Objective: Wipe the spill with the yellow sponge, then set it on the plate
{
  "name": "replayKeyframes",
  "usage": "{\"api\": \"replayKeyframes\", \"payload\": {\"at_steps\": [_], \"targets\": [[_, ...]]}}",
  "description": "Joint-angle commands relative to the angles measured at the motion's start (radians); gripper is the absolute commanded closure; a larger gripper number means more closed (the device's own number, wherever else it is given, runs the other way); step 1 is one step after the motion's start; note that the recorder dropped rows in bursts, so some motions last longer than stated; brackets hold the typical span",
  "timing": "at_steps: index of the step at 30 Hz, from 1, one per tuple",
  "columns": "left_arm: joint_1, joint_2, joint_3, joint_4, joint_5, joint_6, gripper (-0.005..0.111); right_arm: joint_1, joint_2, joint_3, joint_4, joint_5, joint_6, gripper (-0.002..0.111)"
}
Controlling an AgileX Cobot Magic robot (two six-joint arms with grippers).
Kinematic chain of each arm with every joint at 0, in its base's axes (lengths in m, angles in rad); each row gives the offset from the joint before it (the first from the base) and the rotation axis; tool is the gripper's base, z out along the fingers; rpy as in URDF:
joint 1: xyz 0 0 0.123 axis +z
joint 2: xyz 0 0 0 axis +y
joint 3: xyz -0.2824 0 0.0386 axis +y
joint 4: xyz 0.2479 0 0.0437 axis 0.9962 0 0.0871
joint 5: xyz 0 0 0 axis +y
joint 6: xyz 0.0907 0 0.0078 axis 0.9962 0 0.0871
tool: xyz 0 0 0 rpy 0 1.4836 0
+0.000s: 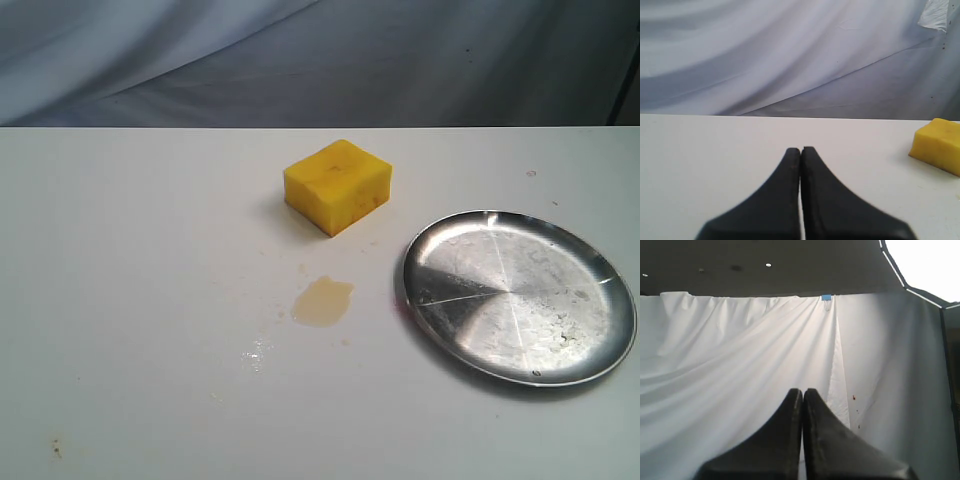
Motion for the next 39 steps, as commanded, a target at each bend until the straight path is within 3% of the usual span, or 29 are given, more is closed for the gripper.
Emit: {"api": "replayKeyframes", "payload": {"at_steps": [1, 29, 39], "targets": [[-0.001, -0.002, 0.004, 0.001, -0.004, -0.001, 0.105, 0.001, -0.004, -0.056, 0.005, 0.038, -0.006, 0.108], [-0.001, -0.002, 0.004, 0.001, -0.004, -0.001, 0.105, 0.001, -0.004, -0.060, 0.005, 0.210, -0.006, 0.108], [-0.001, -0.002, 0.004, 0.001, -0.004, -0.001, 0.105, 0.001, -0.004, -0.166, -0.027, 0.332, -0.006, 0.108]]}}
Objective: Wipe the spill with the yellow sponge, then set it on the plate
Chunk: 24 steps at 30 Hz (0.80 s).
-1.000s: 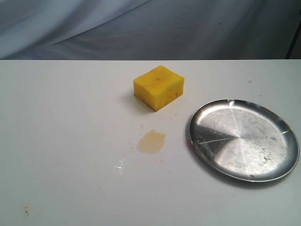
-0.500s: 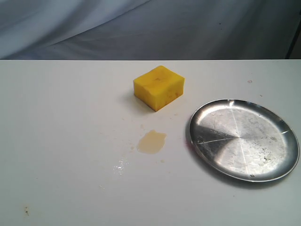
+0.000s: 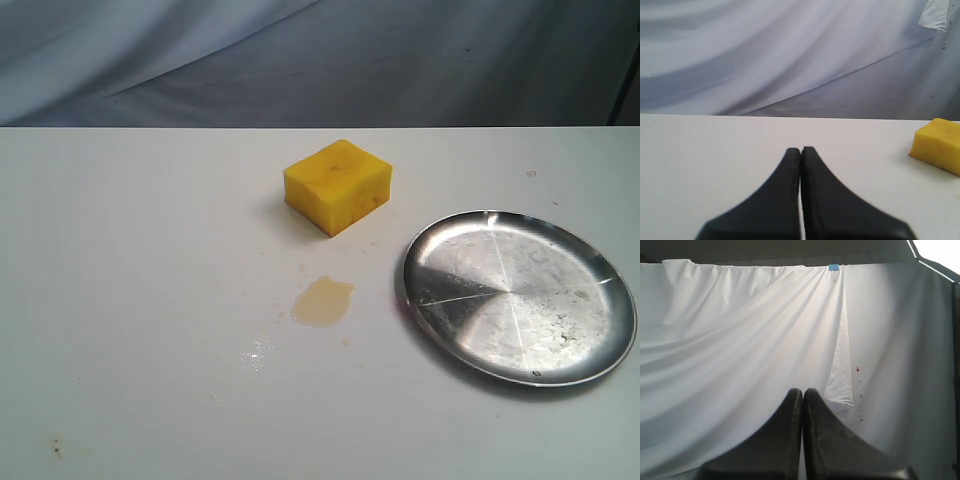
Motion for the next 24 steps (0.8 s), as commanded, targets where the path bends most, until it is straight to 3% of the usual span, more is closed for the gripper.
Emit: {"api": "replayKeyframes", "payload": {"at_steps": [1, 4, 18, 24], "targets": [[-0.001, -0.002, 0.004, 0.001, -0.004, -0.001, 0.105, 0.001, 0.025, -0.010, -0.014, 0.033, -0.006, 0.108], [-0.001, -0.002, 0.004, 0.001, -0.004, -0.001, 0.105, 0.001, 0.171, -0.089, -0.007, 0.189, -0.006, 0.108], [-0.001, -0.002, 0.004, 0.001, -0.004, 0.000, 0.105, 0.006, 0.988, -0.478, 0.193, 0.560, -0.015, 0.108], [-0.001, -0.002, 0.004, 0.001, -0.004, 0.000, 0.105, 0.144, 1.312, -0.656, 0.199, 0.569, -0.040, 0.108]]}}
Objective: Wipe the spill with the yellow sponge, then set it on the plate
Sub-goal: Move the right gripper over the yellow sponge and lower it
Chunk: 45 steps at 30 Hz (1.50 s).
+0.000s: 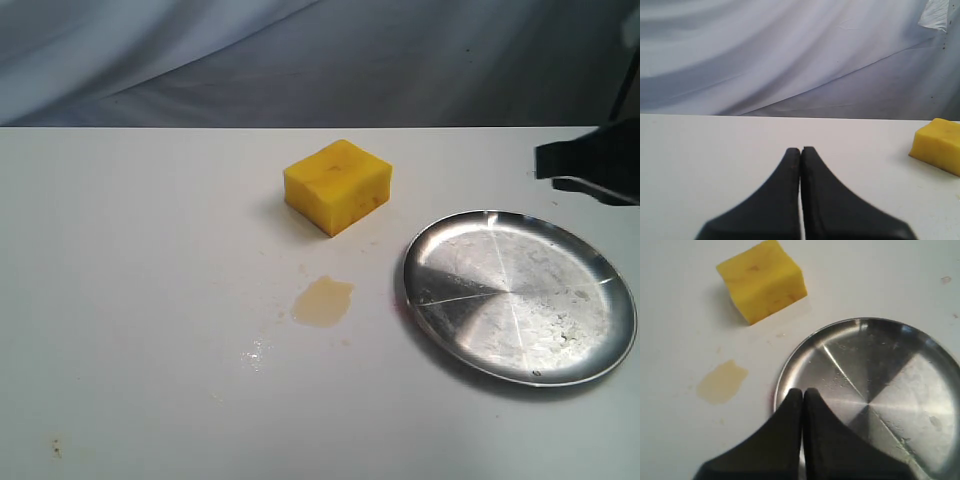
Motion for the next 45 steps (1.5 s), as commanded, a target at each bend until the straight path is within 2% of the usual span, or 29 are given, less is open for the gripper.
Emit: {"api": "replayKeyframes", "payload": {"at_steps": [1, 6, 9, 17, 20, 27, 32, 45], "targets": [[-0.001, -0.002, 0.004, 0.001, -0.004, 0.000, 0.105, 0.068, 0.167, -0.114, 0.012, 0.003, -0.016, 0.108], [-0.001, -0.002, 0.004, 0.001, -0.004, -0.003, 0.105, 0.112, 0.366, -0.274, 0.010, -0.024, -0.016, 0.107], [-0.001, -0.002, 0.004, 0.001, -0.004, -0.003, 0.105, 0.120, 0.468, -0.362, 0.008, -0.047, -0.017, 0.100], [-0.001, -0.002, 0.004, 0.001, -0.004, -0.003, 0.105, 0.120, 0.743, -0.635, 0.047, -0.053, -0.071, 0.055], [-0.001, -0.002, 0.004, 0.001, -0.004, -0.003, 0.105, 0.117, 0.844, -0.748, 0.041, -0.049, -0.072, 0.046], [-0.001, -0.002, 0.004, 0.001, -0.004, -0.003, 0.105, 0.108, 1.070, -1.014, 0.046, -0.019, -0.080, 0.039], [-0.001, -0.002, 0.004, 0.001, -0.004, -0.003, 0.105, 0.089, 1.180, -1.130, 0.044, 0.008, -0.080, 0.035], [-0.001, -0.002, 0.004, 0.001, -0.004, -0.001, 0.105, 0.078, 1.280, -1.150, 0.069, 0.036, -0.082, 0.033]]}}
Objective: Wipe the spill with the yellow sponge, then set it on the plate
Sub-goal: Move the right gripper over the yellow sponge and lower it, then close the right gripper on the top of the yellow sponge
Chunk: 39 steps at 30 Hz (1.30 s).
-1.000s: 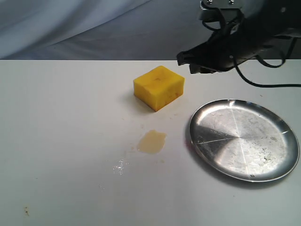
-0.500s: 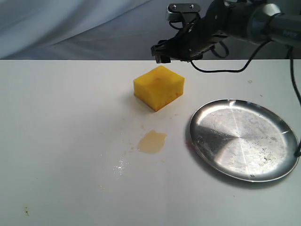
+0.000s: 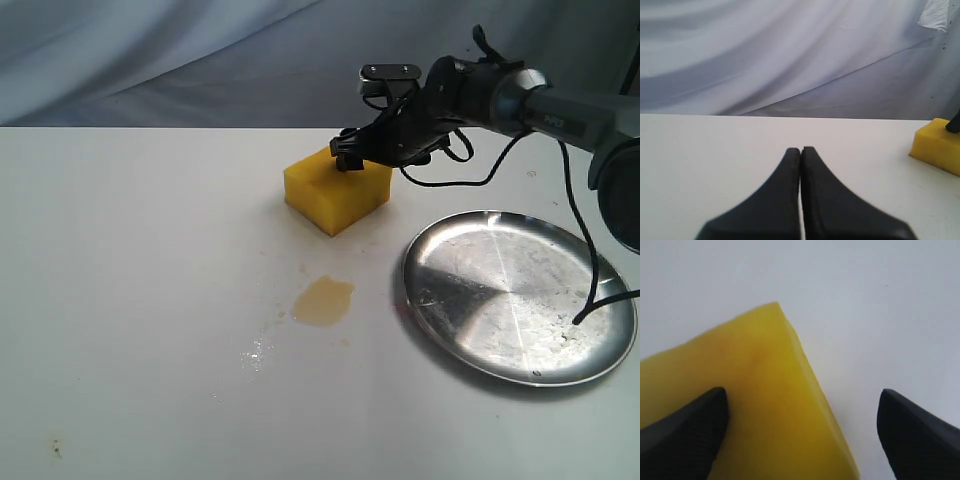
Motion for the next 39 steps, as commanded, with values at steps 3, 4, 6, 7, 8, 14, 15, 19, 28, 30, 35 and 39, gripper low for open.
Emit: {"api": "replayKeyframes", "payload": {"at_steps": [3, 4, 6, 7, 8, 14, 15, 19, 28, 30, 35, 39], "targets": [[-0.001, -0.002, 0.004, 0.001, -0.004, -0.001, 0.105, -0.003, 0.007, -0.005, 0.016, 0.043, -0.015, 0.035], [-0.001, -0.002, 0.004, 0.001, -0.004, -0.001, 0.105, -0.003, 0.007, -0.005, 0.016, 0.050, -0.015, 0.036], [-0.001, -0.002, 0.004, 0.001, -0.004, -0.003, 0.105, -0.003, 0.007, -0.005, 0.016, 0.067, -0.015, 0.044], [-0.001, -0.002, 0.004, 0.001, -0.004, -0.003, 0.105, -0.001, 0.007, -0.005, 0.016, 0.075, -0.015, 0.050], [-0.001, -0.002, 0.004, 0.001, -0.004, -0.003, 0.105, -0.001, 0.007, -0.005, 0.016, 0.083, -0.015, 0.057], [-0.001, -0.002, 0.004, 0.001, -0.004, -0.003, 0.105, 0.007, 0.003, -0.005, 0.016, 0.137, -0.015, 0.097], [-0.001, -0.002, 0.004, 0.001, -0.004, -0.003, 0.105, 0.011, 0.001, -0.005, 0.016, 0.149, -0.015, 0.102], [-0.001, -0.002, 0.004, 0.001, -0.004, -0.001, 0.105, 0.029, -0.007, -0.005, 0.023, 0.227, -0.015, 0.108], [-0.001, -0.002, 0.004, 0.001, -0.004, -0.001, 0.105, 0.102, -0.016, -0.005, 0.027, 0.431, -0.017, 0.108], [-0.001, -0.002, 0.004, 0.001, -0.004, -0.003, 0.105, 0.124, -0.016, -0.005, 0.027, 0.473, -0.017, 0.108], [-0.001, -0.002, 0.004, 0.001, -0.004, -0.003, 0.105, 0.169, -0.066, 0.062, 0.022, 0.497, -0.017, 0.108], [-0.001, -0.002, 0.004, 0.001, -0.004, -0.003, 0.105, 0.189, -0.137, 0.195, 0.007, 0.443, -0.017, 0.108]]}}
